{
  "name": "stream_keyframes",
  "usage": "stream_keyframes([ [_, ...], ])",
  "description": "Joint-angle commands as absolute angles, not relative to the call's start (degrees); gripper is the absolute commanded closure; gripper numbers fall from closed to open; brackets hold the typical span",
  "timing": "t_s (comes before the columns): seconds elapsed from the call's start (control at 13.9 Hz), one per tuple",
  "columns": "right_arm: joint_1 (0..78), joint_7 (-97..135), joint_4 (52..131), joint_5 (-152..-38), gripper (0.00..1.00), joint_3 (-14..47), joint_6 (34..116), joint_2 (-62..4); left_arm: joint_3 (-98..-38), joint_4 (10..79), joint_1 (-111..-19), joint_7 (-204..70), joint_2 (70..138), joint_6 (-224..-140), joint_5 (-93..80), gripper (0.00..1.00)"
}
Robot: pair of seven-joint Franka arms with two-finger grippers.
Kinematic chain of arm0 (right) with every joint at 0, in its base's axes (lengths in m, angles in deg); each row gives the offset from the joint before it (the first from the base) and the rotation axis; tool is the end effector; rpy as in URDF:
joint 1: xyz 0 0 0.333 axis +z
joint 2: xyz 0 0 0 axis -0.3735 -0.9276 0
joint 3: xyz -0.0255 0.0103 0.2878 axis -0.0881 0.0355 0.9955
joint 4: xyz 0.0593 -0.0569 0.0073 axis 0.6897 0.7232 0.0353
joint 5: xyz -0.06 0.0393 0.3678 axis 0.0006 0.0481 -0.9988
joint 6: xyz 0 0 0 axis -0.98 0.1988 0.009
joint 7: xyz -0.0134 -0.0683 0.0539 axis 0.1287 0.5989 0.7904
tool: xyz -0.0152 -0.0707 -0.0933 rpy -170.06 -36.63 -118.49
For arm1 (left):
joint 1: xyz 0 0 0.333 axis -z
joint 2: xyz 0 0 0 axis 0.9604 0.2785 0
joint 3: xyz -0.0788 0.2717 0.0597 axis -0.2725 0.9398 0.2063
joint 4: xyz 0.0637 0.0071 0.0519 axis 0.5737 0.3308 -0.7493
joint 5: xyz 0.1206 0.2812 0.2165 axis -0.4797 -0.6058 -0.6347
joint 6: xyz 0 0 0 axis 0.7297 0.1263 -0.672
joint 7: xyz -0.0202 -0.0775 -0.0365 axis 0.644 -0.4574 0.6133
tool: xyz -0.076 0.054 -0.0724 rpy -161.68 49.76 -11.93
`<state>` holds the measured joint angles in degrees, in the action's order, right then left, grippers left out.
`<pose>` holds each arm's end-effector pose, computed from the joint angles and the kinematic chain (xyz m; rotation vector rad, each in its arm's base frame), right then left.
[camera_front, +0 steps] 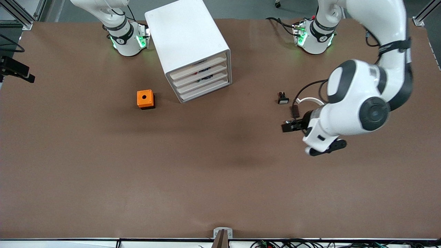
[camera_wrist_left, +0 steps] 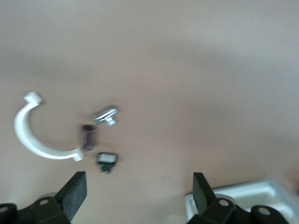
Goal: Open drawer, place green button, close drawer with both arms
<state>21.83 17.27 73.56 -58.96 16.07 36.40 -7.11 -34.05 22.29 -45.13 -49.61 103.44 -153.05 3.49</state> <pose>0.5161 -0.0492 0.6257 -3.1146 0.0617 0.1411 0.5959 -0.2040 0.4314 2.9696 0.3079 -0.4474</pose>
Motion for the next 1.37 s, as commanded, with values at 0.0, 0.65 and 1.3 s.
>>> stream_keyframes([
  [0.0,21.84,17.51,75.68,-59.18,0.00,16.18,36.78,-4.83,-34.60,34.32,-47.54,-57.96,91.32,-152.28,-0.74,0.00],
  [0.65,22.02,17.51,75.15,-61.55,0.00,16.35,36.07,-4.57,-34.86,55.43,-50.89,-65.01,71.18,-157.01,-14.55,0.00],
  [1.3,22.46,18.39,75.77,-61.21,0.00,16.35,35.28,-3.95,-34.86,55.04,-53.18,-68.10,66.05,-158.96,-18.16,0.00],
])
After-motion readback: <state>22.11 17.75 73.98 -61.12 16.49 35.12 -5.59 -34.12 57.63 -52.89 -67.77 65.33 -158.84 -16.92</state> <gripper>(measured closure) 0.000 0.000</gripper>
